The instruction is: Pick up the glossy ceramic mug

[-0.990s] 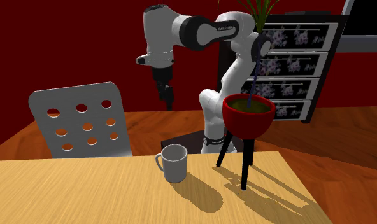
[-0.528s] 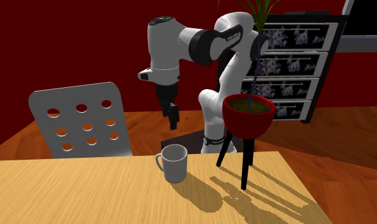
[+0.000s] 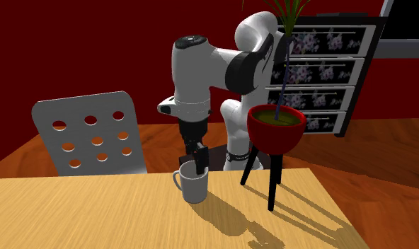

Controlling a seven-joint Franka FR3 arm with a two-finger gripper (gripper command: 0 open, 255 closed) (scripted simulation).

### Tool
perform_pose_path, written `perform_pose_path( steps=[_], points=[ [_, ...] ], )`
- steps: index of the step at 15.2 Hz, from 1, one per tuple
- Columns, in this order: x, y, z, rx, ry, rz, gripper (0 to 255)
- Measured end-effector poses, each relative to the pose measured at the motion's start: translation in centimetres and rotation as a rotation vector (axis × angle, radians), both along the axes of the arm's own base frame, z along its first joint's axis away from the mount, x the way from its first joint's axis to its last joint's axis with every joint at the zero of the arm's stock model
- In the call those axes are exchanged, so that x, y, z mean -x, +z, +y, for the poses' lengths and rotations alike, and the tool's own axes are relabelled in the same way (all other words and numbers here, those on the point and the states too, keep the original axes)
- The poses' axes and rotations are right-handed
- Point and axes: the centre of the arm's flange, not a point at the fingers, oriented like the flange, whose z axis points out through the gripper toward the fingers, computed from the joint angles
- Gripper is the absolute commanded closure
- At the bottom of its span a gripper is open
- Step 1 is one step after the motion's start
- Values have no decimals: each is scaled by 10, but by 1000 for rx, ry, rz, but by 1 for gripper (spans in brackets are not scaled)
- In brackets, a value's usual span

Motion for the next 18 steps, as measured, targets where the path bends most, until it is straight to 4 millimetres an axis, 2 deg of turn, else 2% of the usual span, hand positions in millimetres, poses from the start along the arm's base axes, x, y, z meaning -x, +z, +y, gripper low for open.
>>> perform_pose_path(
  steps=[2, 4, 11, 12, 18],
  points=[
    [-5, -10, 24, 0, 2, -6, 0],
    [-5, -17, 35, -1, 1, -8, 0],
    [-5, -51, 38, -1, 0, -9, 0],
    [-5, -54, 38, -1, 0, -9, 255],
    [-5, -55, 38, -2, 0, -10, 255]
  ],
)
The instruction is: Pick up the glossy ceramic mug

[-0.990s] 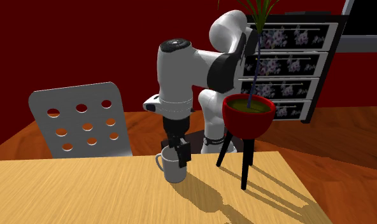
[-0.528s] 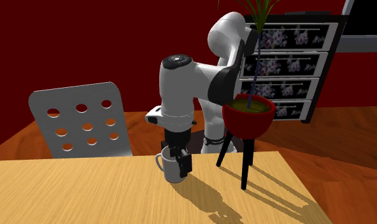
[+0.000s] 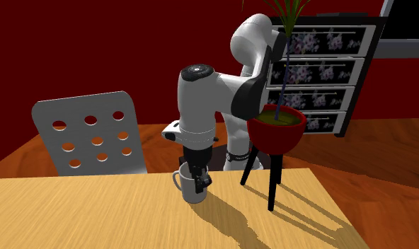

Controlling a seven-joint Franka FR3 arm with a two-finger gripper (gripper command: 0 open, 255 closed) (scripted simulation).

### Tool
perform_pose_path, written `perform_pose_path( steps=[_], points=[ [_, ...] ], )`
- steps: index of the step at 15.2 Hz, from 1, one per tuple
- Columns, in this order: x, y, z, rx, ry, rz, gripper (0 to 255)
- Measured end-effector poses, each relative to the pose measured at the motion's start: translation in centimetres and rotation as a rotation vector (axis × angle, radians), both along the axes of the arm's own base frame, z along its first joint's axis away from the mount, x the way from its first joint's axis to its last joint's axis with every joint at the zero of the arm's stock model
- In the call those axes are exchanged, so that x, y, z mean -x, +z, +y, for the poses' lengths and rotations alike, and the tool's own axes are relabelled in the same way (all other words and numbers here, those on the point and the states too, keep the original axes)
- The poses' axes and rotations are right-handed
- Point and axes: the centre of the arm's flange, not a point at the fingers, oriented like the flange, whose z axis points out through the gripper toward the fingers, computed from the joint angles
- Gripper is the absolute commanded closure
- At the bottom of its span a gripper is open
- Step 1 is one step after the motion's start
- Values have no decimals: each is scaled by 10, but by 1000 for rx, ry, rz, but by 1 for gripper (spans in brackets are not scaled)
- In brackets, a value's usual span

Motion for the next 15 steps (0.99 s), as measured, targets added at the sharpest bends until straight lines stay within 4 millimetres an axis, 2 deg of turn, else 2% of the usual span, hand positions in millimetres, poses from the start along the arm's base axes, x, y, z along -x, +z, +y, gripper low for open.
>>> perform_pose_path(
  steps=[5, 15],
  points=[
    [0, 3, 0, 0, 0, 0, 255],
    [1, 52, -1, 0, 0, 0, 255]
  ],
)
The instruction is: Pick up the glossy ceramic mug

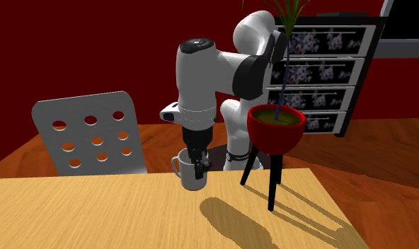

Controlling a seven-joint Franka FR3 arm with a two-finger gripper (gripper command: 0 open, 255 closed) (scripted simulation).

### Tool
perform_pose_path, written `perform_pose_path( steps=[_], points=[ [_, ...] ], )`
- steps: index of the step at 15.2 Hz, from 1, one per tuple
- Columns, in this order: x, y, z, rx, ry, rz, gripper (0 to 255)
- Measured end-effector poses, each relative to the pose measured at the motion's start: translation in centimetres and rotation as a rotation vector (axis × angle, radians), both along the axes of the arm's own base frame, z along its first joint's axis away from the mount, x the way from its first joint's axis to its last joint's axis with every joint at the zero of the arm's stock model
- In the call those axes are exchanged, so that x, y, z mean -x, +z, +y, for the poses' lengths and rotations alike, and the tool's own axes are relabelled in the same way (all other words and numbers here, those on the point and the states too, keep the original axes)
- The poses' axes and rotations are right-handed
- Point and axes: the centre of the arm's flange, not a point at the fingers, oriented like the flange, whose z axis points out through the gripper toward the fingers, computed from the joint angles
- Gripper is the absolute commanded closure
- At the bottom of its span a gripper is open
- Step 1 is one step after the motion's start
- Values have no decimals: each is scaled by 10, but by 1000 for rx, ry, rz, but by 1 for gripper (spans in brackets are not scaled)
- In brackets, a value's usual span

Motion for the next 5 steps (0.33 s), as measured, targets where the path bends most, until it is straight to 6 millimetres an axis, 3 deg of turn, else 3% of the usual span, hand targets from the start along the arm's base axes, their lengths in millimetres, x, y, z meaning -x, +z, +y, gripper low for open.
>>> perform_pose_path(
  steps=[5],
  points=[
    [-1, 25, 1, 0, 0, 0, 255]
  ],
)
